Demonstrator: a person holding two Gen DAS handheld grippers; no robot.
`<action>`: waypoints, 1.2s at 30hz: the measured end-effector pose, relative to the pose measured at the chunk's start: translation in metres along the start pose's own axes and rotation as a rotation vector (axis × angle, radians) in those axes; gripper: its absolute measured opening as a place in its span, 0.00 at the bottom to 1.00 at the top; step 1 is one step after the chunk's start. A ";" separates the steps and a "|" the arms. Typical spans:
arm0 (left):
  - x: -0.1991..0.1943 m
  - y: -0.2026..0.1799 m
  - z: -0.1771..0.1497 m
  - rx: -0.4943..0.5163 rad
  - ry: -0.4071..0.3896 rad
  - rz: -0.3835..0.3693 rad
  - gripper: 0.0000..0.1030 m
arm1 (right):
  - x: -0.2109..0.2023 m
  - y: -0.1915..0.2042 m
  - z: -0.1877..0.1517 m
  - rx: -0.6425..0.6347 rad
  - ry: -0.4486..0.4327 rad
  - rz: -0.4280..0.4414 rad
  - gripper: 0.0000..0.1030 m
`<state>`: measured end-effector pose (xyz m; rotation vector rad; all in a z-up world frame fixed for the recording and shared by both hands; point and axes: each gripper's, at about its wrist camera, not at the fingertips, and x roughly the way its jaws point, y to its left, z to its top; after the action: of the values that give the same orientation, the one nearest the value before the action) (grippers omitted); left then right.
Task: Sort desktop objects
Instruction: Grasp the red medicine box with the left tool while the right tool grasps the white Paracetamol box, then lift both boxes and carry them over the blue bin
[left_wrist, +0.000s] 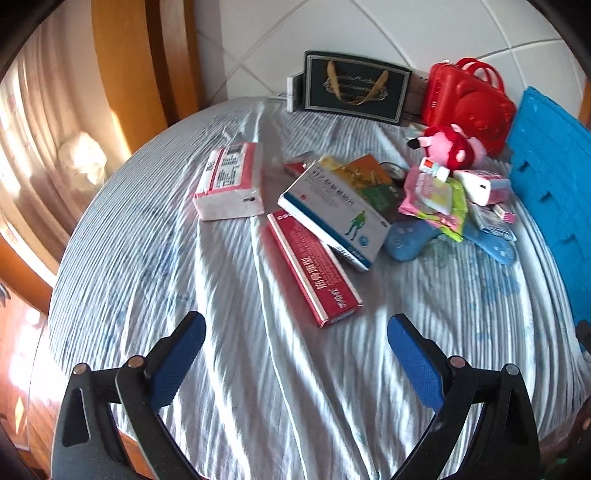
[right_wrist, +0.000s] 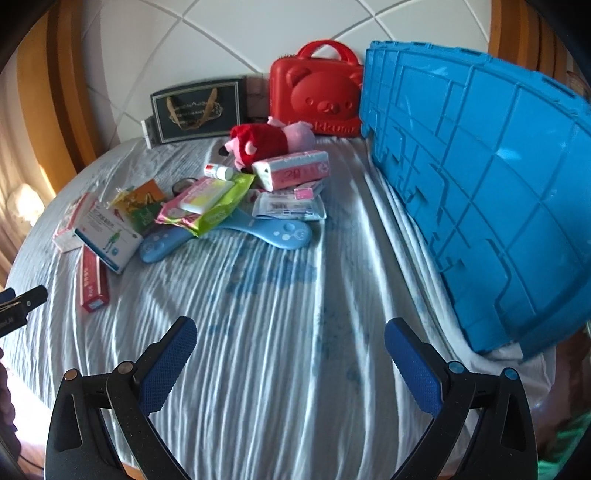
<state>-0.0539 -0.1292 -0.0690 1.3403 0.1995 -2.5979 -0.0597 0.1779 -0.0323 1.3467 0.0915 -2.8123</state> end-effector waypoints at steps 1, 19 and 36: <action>0.006 0.001 0.002 -0.011 0.008 0.003 0.97 | 0.005 0.000 0.003 -0.008 0.006 0.007 1.00; 0.128 -0.009 0.038 -0.149 0.181 0.072 0.86 | 0.098 0.046 0.057 -0.230 0.127 0.150 1.00; 0.117 0.078 0.012 -0.301 0.160 0.250 0.46 | 0.144 0.218 0.069 -0.614 0.150 0.413 1.00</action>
<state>-0.1102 -0.2220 -0.1593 1.3635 0.4030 -2.1578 -0.1939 -0.0427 -0.1113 1.2354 0.5554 -2.0913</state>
